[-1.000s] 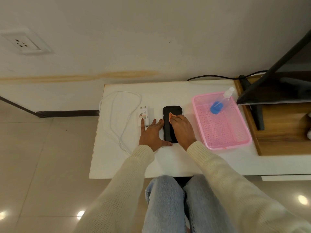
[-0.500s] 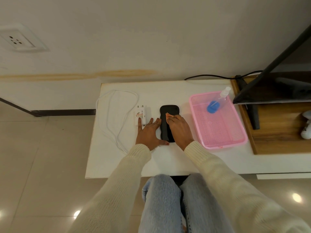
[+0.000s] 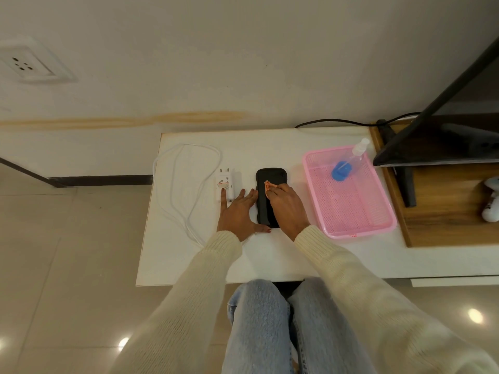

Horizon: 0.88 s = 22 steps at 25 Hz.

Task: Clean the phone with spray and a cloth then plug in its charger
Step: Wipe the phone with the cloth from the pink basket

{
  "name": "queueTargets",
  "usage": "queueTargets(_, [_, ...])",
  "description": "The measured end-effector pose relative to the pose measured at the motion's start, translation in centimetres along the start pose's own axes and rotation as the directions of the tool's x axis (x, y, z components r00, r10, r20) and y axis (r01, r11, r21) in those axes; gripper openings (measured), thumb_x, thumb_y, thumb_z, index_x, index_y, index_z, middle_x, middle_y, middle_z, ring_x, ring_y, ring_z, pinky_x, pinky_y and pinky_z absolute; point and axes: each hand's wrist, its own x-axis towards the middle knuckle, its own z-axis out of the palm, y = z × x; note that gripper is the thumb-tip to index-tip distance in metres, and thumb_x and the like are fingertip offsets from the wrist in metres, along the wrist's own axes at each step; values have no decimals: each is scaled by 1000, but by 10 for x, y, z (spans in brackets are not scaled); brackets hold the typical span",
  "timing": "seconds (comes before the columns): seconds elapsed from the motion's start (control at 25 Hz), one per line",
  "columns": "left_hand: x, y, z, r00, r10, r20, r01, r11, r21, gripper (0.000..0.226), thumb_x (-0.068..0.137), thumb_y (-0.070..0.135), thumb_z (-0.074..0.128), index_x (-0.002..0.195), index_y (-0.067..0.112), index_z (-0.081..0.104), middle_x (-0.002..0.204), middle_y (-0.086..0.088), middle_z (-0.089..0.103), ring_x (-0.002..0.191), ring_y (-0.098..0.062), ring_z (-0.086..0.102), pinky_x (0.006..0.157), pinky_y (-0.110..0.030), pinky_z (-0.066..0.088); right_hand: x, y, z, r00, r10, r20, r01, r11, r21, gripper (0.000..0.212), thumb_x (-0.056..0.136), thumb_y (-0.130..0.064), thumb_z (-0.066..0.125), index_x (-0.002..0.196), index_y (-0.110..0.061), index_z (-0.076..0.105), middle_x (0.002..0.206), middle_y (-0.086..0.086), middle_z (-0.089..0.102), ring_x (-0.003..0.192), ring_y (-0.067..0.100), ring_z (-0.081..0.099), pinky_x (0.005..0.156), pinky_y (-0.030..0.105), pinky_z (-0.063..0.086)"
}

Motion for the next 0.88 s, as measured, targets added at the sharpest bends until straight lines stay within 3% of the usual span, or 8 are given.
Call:
queueTargets(0.2, [0,0,0,1000,1,4,-1,1000,-6,109,64,74,62,150,29,13,155,9,24,145,-9,10,103,-41,-30,-1,1,-2,1000,12,-20,-11,1000,24,56,92,-13,54,141,-1,30,141,13,46,124,28,44,110,31,31])
queueTargets(0.44, [0,-1,0,1000,1,10,-1,1000,14,108,65,74,62,150,29,12,155,8,23,145,-9,10,105,-42,-29,-8,11,-6,989,128,-77,-128,992,5,51,91,-8,54,138,-2,36,138,12,49,123,27,45,107,31,34])
queueTargets(0.6, [1,0,2,1000,-2,7,2,1000,23,108,65,74,61,150,29,13,155,8,24,145,-10,11,104,-43,-29,-8,11,-6,991,126,-47,-127,992,-24,44,93,-9,52,135,-4,40,137,11,50,122,25,46,107,30,33])
queueTargets(0.88, [1,-1,4,1000,-1,1,1,999,32,108,65,75,60,150,30,12,155,8,24,144,-10,11,102,-40,-32,-12,11,-2,995,89,-42,-90,995,-36,52,92,-9,54,140,-4,35,142,11,45,126,25,43,109,30,30])
